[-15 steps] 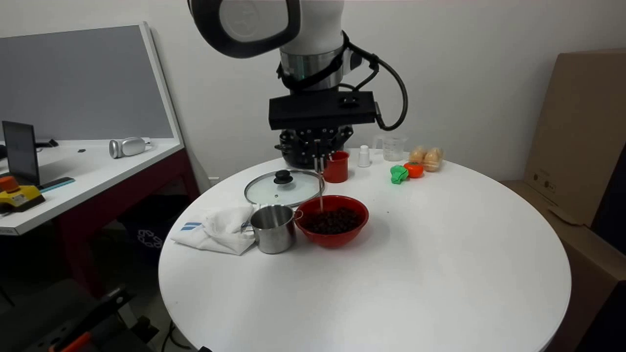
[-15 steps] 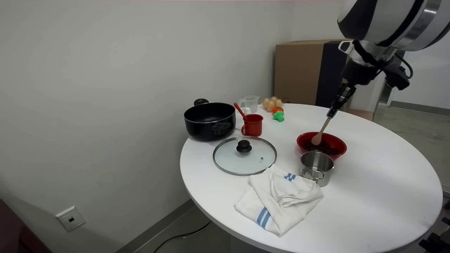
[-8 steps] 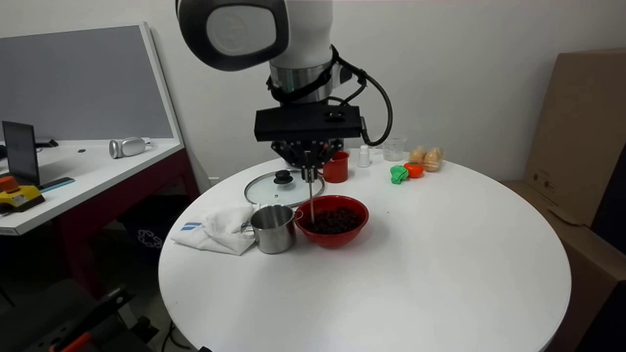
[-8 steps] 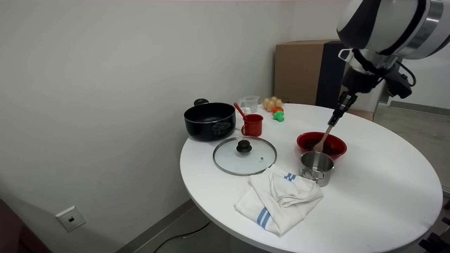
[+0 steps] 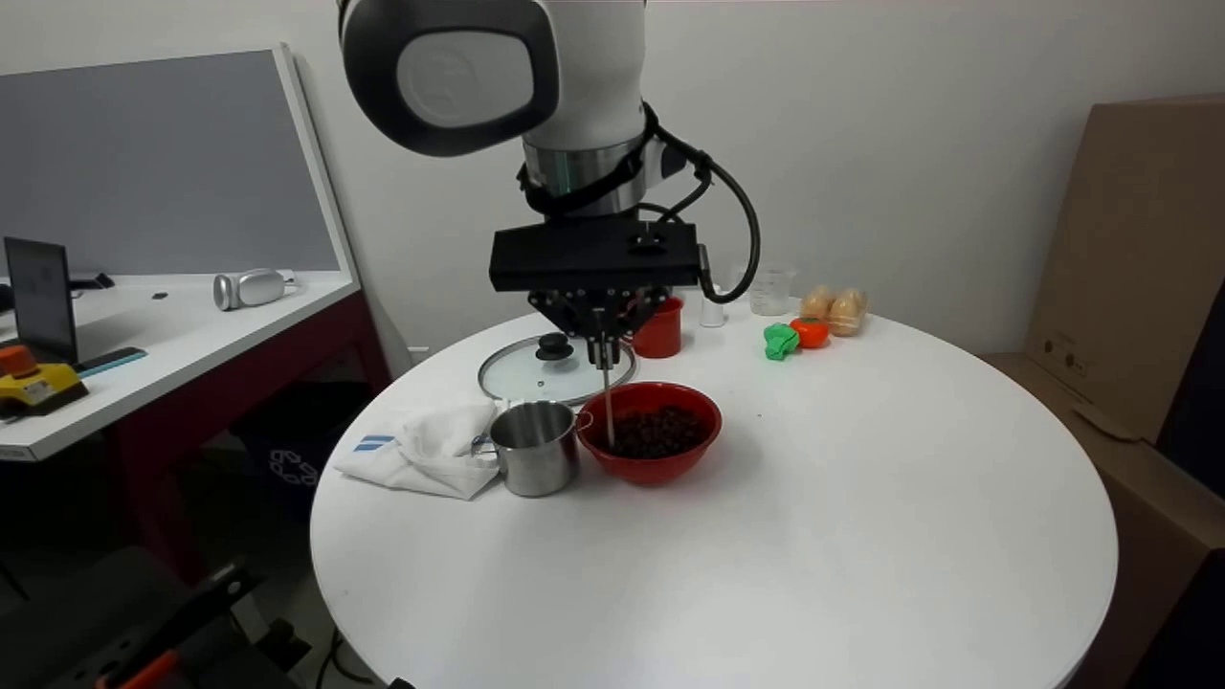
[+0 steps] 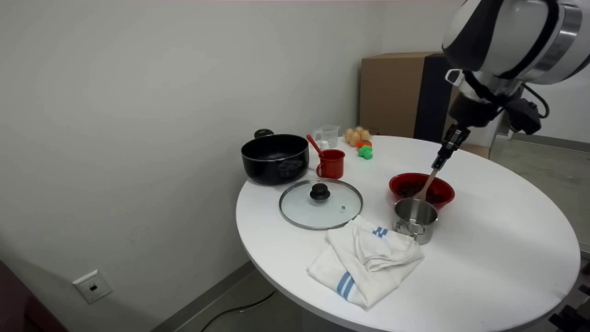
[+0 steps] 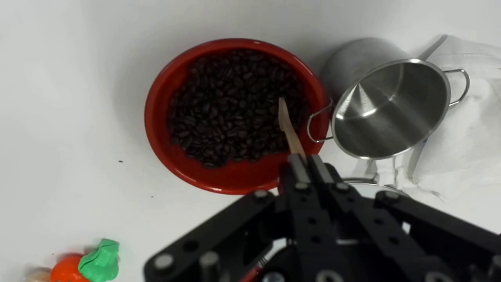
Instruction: Pick up the spoon from the silver pot and stir the contents in the orange bowl.
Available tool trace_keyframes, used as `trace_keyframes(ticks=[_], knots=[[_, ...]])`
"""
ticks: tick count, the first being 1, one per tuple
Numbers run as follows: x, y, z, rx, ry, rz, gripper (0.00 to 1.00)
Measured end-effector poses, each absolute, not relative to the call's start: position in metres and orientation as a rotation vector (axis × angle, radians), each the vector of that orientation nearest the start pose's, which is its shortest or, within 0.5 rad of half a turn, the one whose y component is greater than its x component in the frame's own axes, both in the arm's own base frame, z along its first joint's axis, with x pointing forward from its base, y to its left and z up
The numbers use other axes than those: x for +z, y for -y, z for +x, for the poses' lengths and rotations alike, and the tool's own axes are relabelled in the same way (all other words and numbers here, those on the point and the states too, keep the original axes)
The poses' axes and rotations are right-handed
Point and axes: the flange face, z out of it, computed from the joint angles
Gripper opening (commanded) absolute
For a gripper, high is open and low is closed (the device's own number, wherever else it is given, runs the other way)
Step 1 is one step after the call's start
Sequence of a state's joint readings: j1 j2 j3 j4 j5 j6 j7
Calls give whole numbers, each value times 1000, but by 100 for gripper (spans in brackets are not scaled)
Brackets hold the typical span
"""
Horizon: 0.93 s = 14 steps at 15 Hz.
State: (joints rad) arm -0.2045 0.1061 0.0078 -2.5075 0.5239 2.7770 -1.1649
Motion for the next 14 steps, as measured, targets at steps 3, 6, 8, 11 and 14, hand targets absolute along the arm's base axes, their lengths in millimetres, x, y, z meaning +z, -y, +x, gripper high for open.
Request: trace_keyframes(ticks=[3,6,8,11,14], knots=[[244,116,465,-387,731,-2955,1],[238,119,467,-383,723,-2965,1],[239,122,470,-391,716,-2970,1],[240,130,476,-402,702,-2980,1],[241,141,484,-416,681,-2994,1]])
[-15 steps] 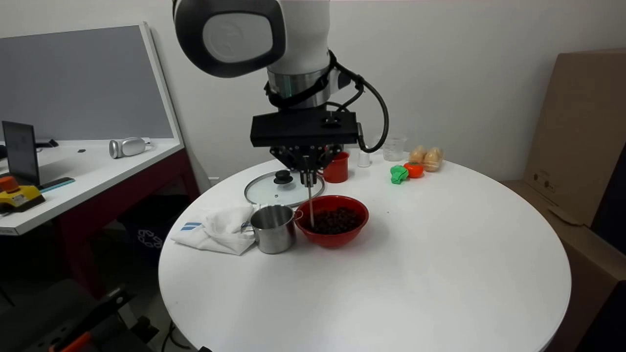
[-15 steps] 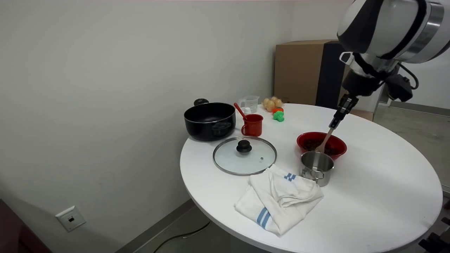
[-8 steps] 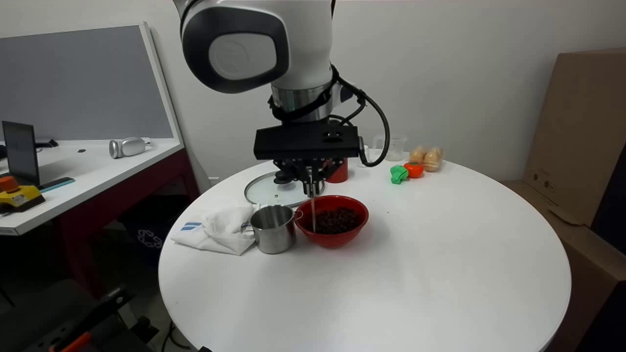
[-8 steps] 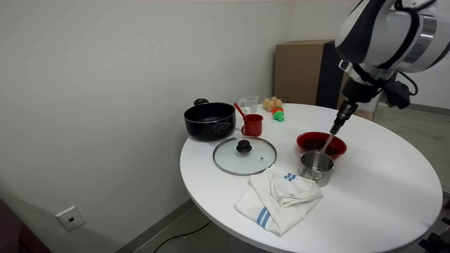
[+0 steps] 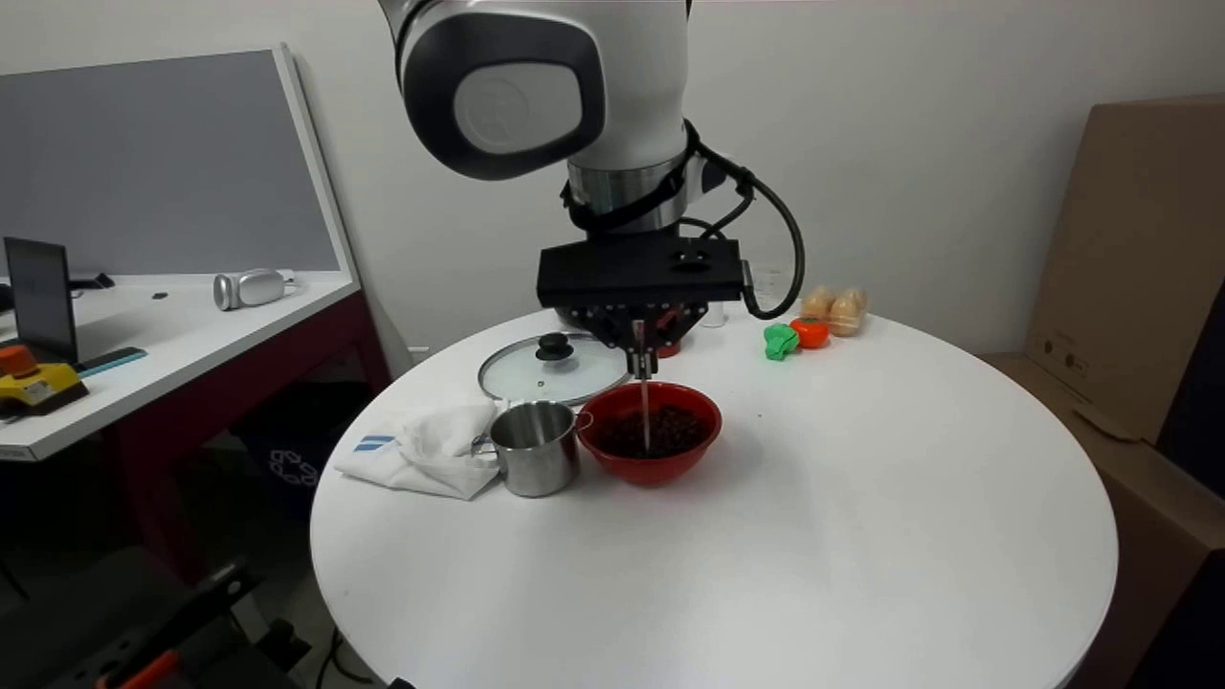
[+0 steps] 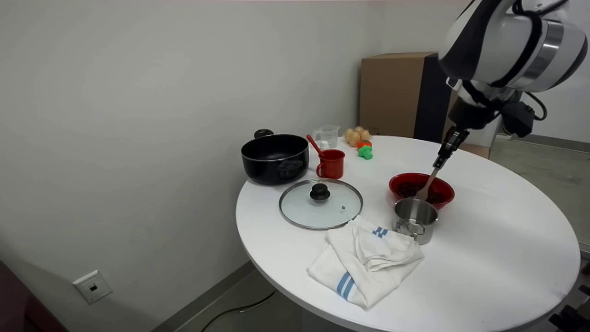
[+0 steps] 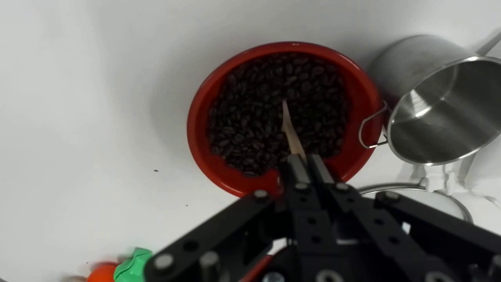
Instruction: Pick up the spoon from the silver pot and stir the contents in the orange bowl.
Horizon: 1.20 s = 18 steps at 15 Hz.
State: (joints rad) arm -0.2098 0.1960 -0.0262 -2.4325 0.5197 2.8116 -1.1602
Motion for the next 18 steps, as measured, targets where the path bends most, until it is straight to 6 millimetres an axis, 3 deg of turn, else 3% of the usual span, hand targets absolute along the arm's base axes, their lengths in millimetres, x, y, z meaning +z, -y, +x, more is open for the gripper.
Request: trace_keyframes(ticks=[5,10,18], knots=[[242,153,496,-437,663,-3009,1],[244,151,511,-458,693,-3009,1],[246,107,529,-474,824,-2955,1]])
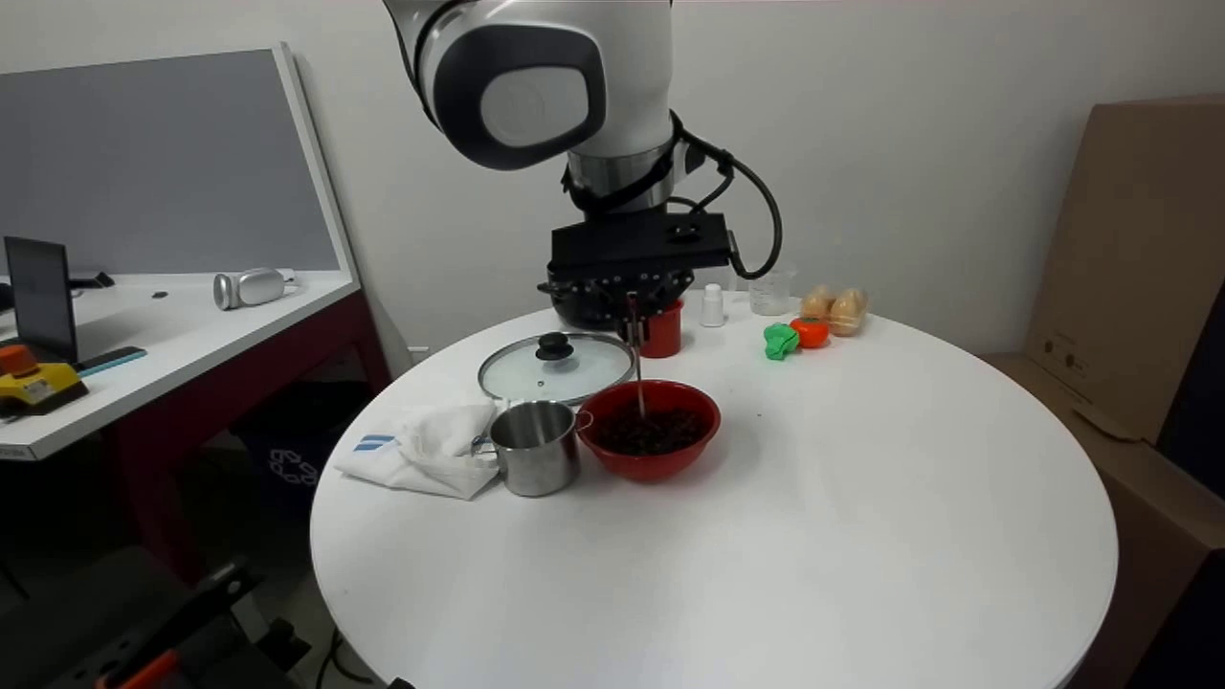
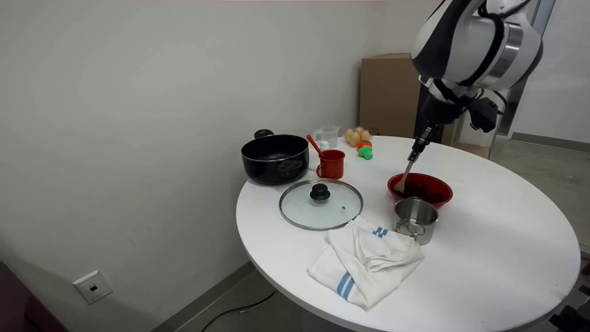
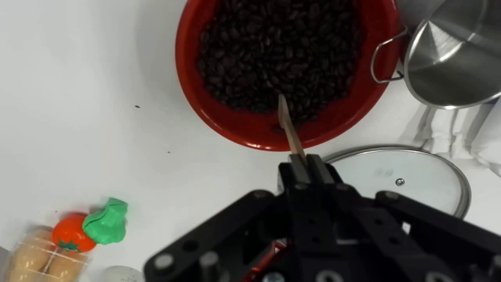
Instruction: Pick up the spoon from the silver pot and stir the contents in the orange bowl.
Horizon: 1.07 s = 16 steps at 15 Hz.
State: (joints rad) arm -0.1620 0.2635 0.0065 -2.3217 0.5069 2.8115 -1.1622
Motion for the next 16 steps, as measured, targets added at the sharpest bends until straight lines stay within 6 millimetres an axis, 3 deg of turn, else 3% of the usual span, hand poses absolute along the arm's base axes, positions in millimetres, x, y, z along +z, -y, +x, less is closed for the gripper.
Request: trace_keyframes(ticks=[3,7,16], knots=[[246,96,530,-473,851,-2939,1],[244,102,527,-467,826,-2943,1],[237,165,499,-439,627,-3006,1]])
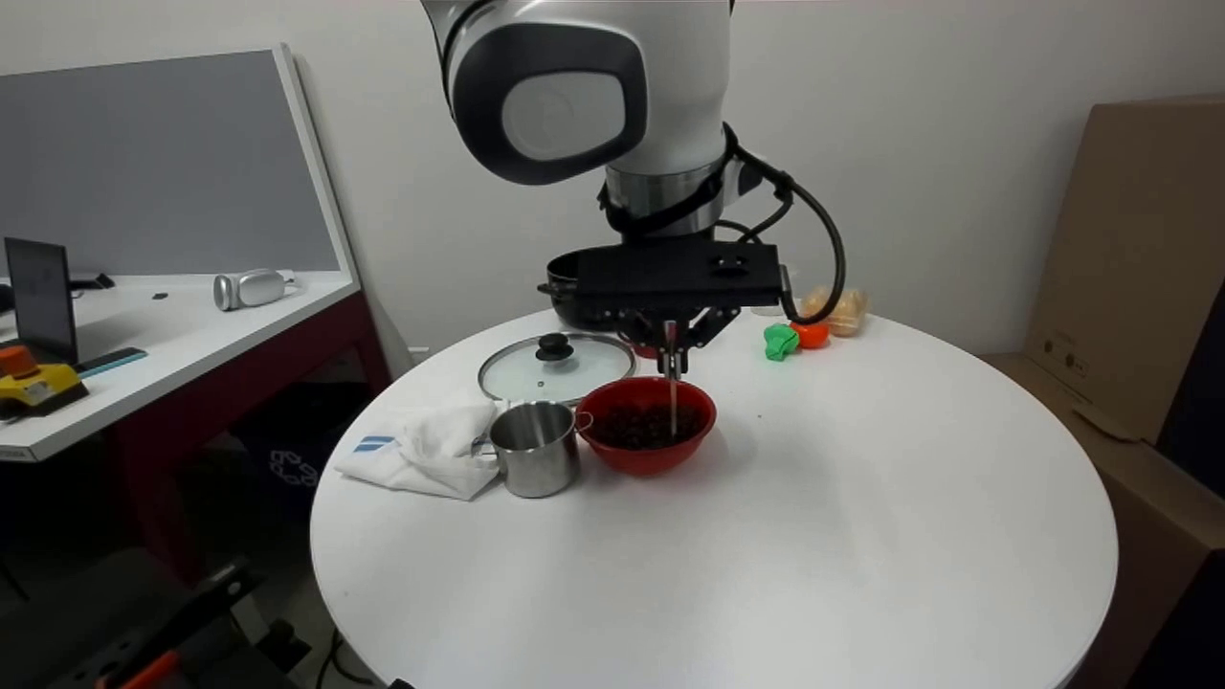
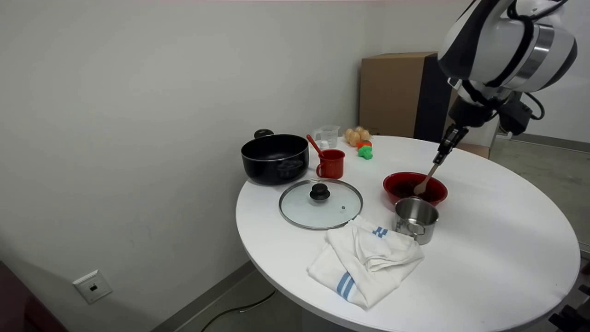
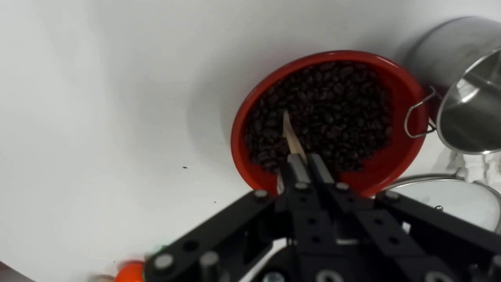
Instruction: Pick up the spoon from the silver pot and stir the contents in the orange bowl.
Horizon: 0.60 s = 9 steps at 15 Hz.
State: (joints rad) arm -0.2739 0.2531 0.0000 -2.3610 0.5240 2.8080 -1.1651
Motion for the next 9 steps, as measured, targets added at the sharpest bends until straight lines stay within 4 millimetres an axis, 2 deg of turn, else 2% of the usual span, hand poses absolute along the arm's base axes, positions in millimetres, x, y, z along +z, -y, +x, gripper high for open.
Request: trace_keyframes(ticks=[5,9], knots=[[238,182,492,-442,575,-3023,1],[248,181,500,-478,589,-3024,1]])
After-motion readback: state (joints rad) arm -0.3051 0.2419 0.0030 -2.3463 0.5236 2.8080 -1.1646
